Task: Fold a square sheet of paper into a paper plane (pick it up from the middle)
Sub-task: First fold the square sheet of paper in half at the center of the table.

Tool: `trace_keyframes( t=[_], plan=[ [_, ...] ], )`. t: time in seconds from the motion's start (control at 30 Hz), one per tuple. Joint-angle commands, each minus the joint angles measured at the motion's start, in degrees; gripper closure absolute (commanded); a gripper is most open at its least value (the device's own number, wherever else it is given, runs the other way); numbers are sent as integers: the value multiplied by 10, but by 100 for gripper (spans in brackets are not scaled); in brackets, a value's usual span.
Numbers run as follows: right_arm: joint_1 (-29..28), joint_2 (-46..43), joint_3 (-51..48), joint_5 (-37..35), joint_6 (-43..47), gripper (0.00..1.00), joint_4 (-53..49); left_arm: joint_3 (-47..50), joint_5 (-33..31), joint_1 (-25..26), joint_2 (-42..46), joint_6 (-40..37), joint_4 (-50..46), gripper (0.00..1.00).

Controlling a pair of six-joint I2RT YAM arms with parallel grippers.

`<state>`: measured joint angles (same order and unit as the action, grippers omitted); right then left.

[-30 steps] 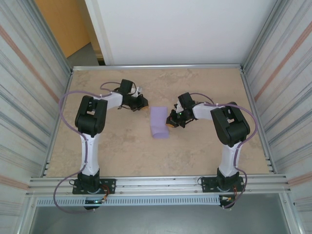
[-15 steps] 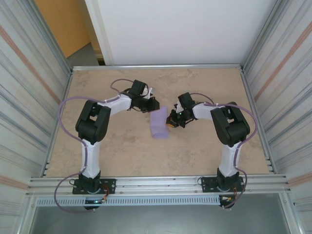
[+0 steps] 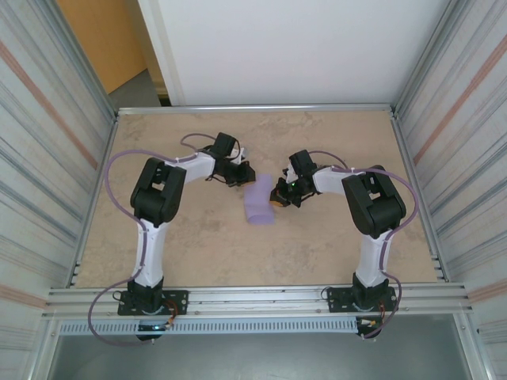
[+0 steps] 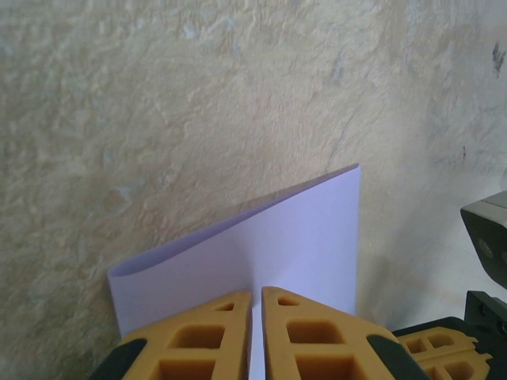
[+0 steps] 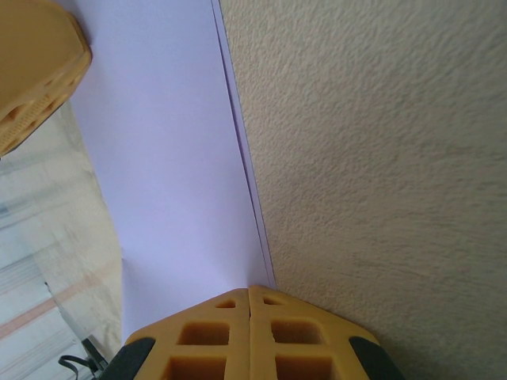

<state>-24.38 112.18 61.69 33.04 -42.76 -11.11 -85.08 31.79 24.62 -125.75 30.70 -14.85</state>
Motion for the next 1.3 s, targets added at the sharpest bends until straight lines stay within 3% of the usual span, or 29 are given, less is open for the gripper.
trace_keyframes(
  t=[0.0,0.43,0.6,0.8,1.03,1.27],
  plan=[
    [8,73,-40,-157,17,97,-100,-30,-78,-31,-37,-19,-45,86],
    [8,75,-37,-158,16,97,-101,-125,-94,-59,-39,-60,-124,85],
    [8,74,-36,-154,17,97,-103,-47,-48,-44,50,-28,-66,85],
    [9,72,-35,-148,16,97,-102,103,-17,16,163,29,21,85],
    [7,75,-33,-146,18,97,-103,208,12,56,180,66,53,86],
    [4,82,-25,-148,16,97,-105,219,19,55,158,79,52,86]
  ],
)
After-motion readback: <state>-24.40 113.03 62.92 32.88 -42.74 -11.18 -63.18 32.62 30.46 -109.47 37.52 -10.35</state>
